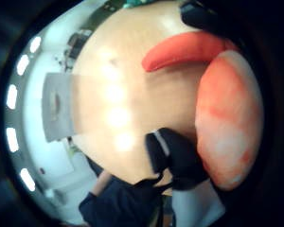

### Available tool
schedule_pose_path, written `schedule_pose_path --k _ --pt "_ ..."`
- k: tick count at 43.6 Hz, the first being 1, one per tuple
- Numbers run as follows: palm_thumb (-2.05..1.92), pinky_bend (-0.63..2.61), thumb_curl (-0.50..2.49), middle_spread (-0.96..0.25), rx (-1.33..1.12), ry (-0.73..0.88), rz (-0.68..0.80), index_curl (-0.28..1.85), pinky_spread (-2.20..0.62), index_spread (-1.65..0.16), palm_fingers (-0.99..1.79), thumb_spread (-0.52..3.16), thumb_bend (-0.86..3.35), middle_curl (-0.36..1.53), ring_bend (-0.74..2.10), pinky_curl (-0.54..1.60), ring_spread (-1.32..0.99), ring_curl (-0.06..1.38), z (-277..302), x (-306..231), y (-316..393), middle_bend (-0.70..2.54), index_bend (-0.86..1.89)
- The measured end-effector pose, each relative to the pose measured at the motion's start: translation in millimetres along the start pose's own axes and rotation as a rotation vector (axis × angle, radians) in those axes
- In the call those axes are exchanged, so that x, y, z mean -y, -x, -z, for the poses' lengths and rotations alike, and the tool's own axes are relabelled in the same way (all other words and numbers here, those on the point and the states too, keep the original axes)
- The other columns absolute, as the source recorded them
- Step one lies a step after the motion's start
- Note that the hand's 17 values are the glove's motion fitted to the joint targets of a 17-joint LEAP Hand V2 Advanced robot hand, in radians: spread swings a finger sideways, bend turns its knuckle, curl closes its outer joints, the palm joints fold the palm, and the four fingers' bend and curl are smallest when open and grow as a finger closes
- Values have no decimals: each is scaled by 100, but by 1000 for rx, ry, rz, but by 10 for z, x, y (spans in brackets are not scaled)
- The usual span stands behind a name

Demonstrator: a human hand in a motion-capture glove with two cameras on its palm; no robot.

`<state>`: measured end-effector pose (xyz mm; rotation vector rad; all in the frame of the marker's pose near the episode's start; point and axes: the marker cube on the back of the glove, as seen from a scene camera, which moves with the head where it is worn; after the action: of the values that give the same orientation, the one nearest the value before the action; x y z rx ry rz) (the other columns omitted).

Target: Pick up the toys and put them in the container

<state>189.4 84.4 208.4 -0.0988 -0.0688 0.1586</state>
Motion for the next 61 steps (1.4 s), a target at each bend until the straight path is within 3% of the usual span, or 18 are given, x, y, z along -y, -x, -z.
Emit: schedule_pose_path --k 1,5,9,12,22,29,43,61 --pt "2 80 15 -21 8 -16 -3 19 -18 -32 29 112 -1 37 66 37 -39 33 7 4 -5 31 1" --pt "20 82 20 -30 -24 -74 -26 11 -33 -34 86 123 10 43 97 34 -48 38 41 -8 0 54 2" --pt "42 82 29 -34 -91 -46 -36 11 -38 -34 114 120 20 51 116 36 -47 47 86 14 16 71 13" --pt "52 81 35 -37 -109 -11 -24 16 -41 -35 120 109 23 56 123 39 -45 53 114 43 16 77 24" --pt "63 86 48 -39 -78 54 -13 26 -46 -38 112 86 24 62 116 43 -42 55 530 245 156 79 46" --pt "63 87 55 -40 -91 -22 28 30 -46 -39 114 80 23 64 115 44 -41 54 1098 385 567 78 47" --pt "62 88 67 -41 -73 -185 140 34 -47 -40 113 74 20 68 119 44 -40 53 2258 780 1779 79 40" --pt "61 89 80 -42 -39 -311 241 41 -46 -41 113 73 18 72 122 44 -40 53 2991 739 3791 80 33"
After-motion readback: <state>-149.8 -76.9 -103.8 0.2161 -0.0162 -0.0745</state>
